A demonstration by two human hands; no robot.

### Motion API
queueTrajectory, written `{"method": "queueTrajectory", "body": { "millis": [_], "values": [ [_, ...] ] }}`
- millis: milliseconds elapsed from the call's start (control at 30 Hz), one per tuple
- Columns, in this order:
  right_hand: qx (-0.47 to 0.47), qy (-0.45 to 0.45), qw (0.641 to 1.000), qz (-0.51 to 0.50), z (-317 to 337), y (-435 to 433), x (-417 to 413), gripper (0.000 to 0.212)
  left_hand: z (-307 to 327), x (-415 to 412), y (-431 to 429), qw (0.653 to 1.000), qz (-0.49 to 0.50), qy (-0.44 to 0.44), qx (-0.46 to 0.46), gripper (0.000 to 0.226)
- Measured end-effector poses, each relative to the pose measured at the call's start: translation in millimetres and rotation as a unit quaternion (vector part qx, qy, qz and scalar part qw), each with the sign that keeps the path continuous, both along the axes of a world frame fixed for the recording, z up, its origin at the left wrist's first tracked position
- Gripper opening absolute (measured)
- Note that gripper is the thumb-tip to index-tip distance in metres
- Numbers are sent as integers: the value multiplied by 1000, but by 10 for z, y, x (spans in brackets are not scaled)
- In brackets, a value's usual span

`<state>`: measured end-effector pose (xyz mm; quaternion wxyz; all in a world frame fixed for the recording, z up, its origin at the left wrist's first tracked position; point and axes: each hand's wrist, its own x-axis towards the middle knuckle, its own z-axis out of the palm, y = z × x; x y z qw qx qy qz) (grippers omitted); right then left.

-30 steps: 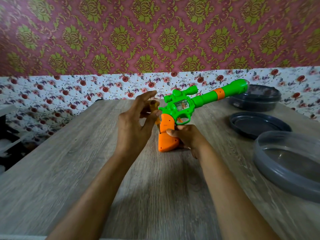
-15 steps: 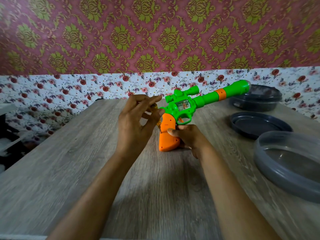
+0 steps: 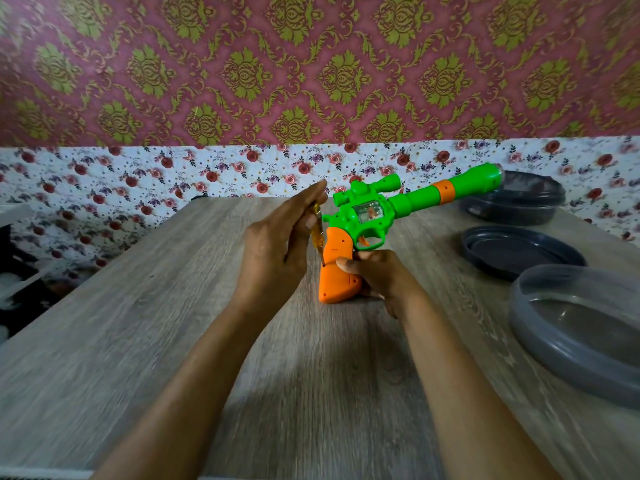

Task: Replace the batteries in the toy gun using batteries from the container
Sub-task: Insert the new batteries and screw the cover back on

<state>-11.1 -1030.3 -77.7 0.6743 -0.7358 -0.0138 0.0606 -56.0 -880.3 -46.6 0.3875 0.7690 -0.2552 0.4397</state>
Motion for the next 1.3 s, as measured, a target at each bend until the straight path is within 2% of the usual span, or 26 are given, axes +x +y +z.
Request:
{"method": "queueTrajectory", "body": {
  "millis": [200, 367, 433, 533, 600, 800, 900, 1000, 1100, 1200, 1300],
  "values": [
    [17, 4, 1000, 20, 2, 1, -11, 24, 23, -38, -16, 995, -10, -25, -101, 28],
    [24, 7, 999, 38, -18, 25, 7, 29, 16, -19, 34, 990, 45, -13, -134, 27],
    [19, -4, 999, 38, -24, 32, 10, 27, -18, 12, 49, 990, 88, -2, -114, 27],
    [30, 2, 999, 42, -38, 43, 23, 7, -69, 72, 76, 987, 119, 58, -88, 24],
    [31, 15, 998, 53, -33, 63, 13, 13, -112, 124, 103, 982, 143, 111, -62, 22],
    [-29, 15, 995, 96, -38, 104, -9, 9, -204, 217, 171, 954, 213, 210, 28, 29],
    [-28, 15, 991, 127, -41, 122, -36, 3, -243, 239, 186, 945, 213, 244, 48, 33],
    [-27, 22, 988, 152, -44, 131, -49, 12, -251, 259, 201, 943, 207, 254, 52, 34],
    [-34, 24, 985, 166, -24, 138, -76, 9, -269, 265, 216, 941, 199, 267, 65, 34],
    [-36, 15, 985, 165, -41, 140, -53, 24, -304, 276, 217, 935, 181, 294, 88, 33],
    [-32, 6, 985, 172, -22, 122, -77, 5, -316, 289, 227, 928, 175, 317, 90, 31]
  ]
}}
